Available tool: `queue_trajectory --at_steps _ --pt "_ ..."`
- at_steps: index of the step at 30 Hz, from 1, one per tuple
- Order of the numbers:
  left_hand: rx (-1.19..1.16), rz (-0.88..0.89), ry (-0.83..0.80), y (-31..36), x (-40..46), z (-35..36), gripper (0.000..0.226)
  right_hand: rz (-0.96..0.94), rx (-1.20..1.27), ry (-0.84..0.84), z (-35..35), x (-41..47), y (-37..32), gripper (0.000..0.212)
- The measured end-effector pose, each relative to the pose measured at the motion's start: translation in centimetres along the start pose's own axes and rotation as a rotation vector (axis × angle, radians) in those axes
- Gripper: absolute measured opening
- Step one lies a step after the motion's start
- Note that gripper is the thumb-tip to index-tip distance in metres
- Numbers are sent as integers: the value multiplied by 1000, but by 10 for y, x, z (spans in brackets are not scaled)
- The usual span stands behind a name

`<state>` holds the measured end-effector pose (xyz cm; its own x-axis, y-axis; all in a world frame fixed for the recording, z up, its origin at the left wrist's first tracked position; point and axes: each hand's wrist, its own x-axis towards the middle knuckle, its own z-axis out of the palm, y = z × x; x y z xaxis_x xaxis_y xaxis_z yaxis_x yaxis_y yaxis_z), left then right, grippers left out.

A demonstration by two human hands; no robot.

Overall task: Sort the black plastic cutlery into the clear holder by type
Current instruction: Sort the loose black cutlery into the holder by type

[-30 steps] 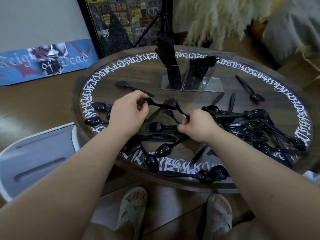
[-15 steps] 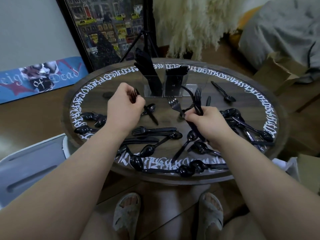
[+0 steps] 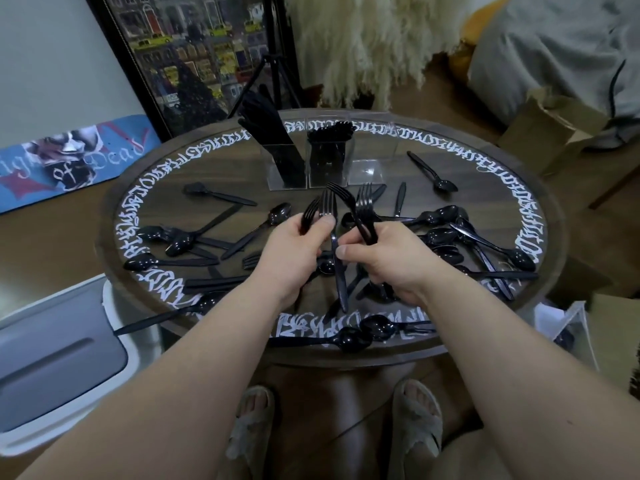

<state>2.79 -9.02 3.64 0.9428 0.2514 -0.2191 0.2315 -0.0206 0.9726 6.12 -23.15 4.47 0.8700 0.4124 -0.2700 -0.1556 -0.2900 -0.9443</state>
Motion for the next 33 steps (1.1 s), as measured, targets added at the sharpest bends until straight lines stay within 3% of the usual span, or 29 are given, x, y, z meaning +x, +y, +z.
queue_trajectory --at_steps 4,7,10,14,19,24,27,29,33 --pt "-59 -11 -95 2 3 5 19 -18 -29 -39 2 2 -2 13" --pt "8 -17 -15 0 13 0 18 49 67 5 6 8 -4 26" --pt "92 -37 69 -6 21 -8 19 62 189 89 8 17 -5 23" --pt "18 -93 49 -10 23 -13 20 17 209 101 8 23 0 23" --pt "-39 -81 -48 -9 23 -12 18 75 133 16 9 25 5 25" --pt "59 -8 -92 -8 22 -9 24 137 96 -158 18 20 5 27" --pt "84 -9 21 -10 25 -10 25 112 58 -53 20 21 3 25" --pt "70 -30 28 -12 27 -11 27 58 -91 81 16 22 2 27" --pt "-20 -87 -33 -8 22 -12 23 27 -106 164 6 24 -6 51"
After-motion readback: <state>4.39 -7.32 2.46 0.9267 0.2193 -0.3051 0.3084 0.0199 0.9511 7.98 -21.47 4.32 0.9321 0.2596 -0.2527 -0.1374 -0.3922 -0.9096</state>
